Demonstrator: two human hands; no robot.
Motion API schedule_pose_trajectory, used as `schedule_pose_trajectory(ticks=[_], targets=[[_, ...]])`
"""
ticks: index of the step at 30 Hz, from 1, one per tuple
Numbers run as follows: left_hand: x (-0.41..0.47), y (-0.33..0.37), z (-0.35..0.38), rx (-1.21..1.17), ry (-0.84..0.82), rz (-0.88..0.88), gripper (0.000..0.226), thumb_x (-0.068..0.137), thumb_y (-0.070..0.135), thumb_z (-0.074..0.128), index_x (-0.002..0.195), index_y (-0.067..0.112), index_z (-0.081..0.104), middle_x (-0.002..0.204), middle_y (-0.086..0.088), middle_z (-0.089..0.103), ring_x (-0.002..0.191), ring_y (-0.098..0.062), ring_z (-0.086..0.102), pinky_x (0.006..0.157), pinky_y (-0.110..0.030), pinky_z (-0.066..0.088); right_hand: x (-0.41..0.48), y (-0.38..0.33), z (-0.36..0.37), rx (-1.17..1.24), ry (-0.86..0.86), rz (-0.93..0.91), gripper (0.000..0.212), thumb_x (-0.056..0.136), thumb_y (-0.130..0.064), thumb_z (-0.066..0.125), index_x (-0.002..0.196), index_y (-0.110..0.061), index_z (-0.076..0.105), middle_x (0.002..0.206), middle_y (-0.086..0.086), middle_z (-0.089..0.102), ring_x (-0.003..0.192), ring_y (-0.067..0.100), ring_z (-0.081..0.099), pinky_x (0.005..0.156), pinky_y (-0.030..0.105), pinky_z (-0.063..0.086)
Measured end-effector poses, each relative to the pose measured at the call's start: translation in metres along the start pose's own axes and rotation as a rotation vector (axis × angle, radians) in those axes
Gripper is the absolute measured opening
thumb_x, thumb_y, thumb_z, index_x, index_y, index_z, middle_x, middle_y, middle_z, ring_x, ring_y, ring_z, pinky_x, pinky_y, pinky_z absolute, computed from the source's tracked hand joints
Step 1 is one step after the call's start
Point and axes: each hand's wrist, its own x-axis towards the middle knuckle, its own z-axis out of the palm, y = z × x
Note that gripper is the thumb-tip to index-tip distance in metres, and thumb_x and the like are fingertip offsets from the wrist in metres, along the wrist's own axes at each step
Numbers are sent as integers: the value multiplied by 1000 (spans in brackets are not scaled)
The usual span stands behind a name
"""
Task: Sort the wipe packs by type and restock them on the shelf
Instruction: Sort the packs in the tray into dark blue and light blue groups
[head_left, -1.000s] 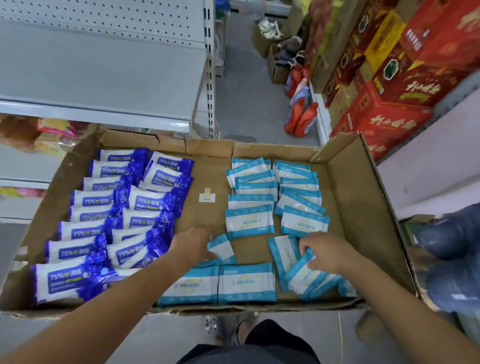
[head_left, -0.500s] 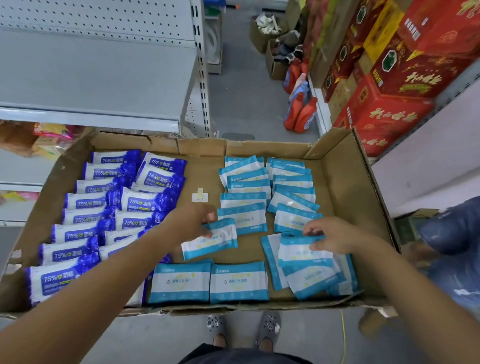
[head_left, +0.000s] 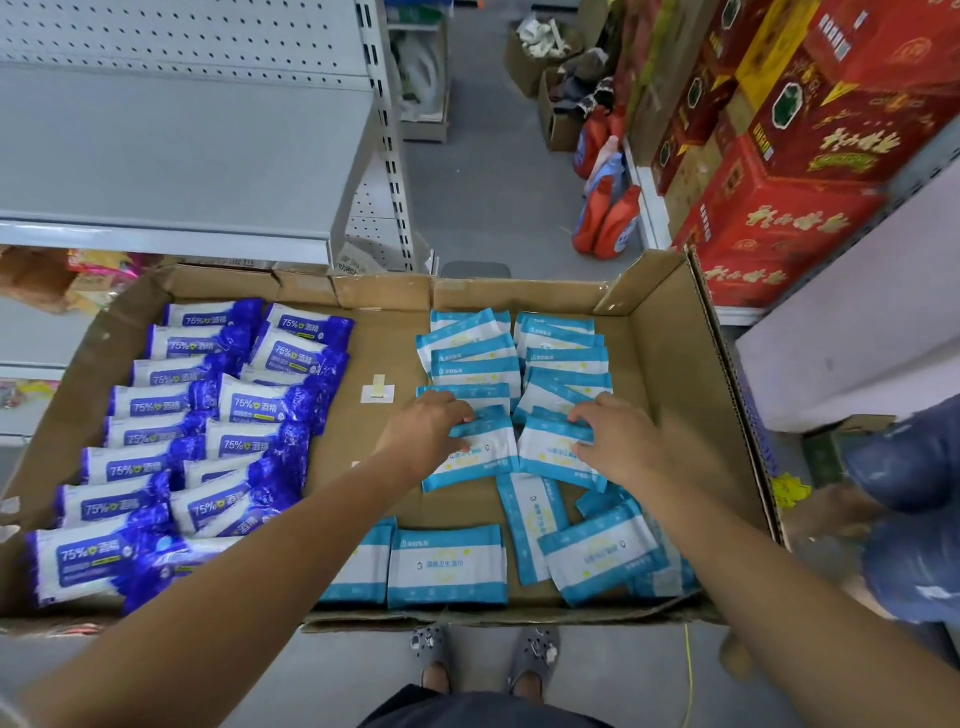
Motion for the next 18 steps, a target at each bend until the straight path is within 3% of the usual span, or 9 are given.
schedule_pose_trajectory(ticks=[4, 5, 7, 10, 13, 18], targets=[[-20, -5, -3, -87, 224, 111, 29, 82, 23, 81, 109, 18, 70, 100, 0, 68, 92, -21, 63, 75, -36, 53, -13, -9, 0, 25, 111, -102, 39, 89, -37, 67, 126, -30, 59, 121, -4, 57, 120, 20, 49, 96, 36, 36], [-27, -4, -7, -126, 170, 132, 24, 86, 25, 77, 108, 20, 70, 98, 3, 68, 86, -15, 62, 74, -32, 52, -18, -18, -2, 113, 124, -172, 31, 91, -34, 66, 121, -29, 62, 116, -4, 60, 115, 20, 52, 94, 36, 39], [-38, -3, -10, -123, -105, 149, 22, 90, 33, 71, 111, 26, 70, 102, 9, 69, 84, -3, 57, 78, -28, 51, -29, -41, 0, 166, 8, -282, 12, 94, -34, 60, 105, -31, 65, 103, -7, 66, 104, 17, 59, 83, 34, 45], [-53, -3, 0, 24, -459, 164, 40, 84, 53, 71, 117, 31, 65, 111, 12, 66, 96, -5, 57, 81, -27, 46, -38, -71, 16, -140, -242, -212, 22, 98, -44, 49, 97, -27, 62, 103, -4, 66, 101, 18, 61, 71, 31, 40], [-64, -2, 18, 96, -531, 187, 53, 81, 59, 70, 122, 26, 61, 115, 4, 62, 108, -16, 56, 81, -31, 41, -40, -74, 28, -248, -345, -18, 30, 97, -43, 51, 110, -19, 62, 115, 2, 63, 106, 22, 61, 72, 29, 40], [-68, 0, 30, 32, -520, 132, 55, 79, 49, 78, 124, 21, 64, 121, 0, 63, 110, -20, 58, 89, -34, 46, -41, -71, 35, -175, -319, 59, 45, 89, -44, 64, 122, -17, 52, 118, 5, 62, 108, 24, 62, 73, 30, 44]])
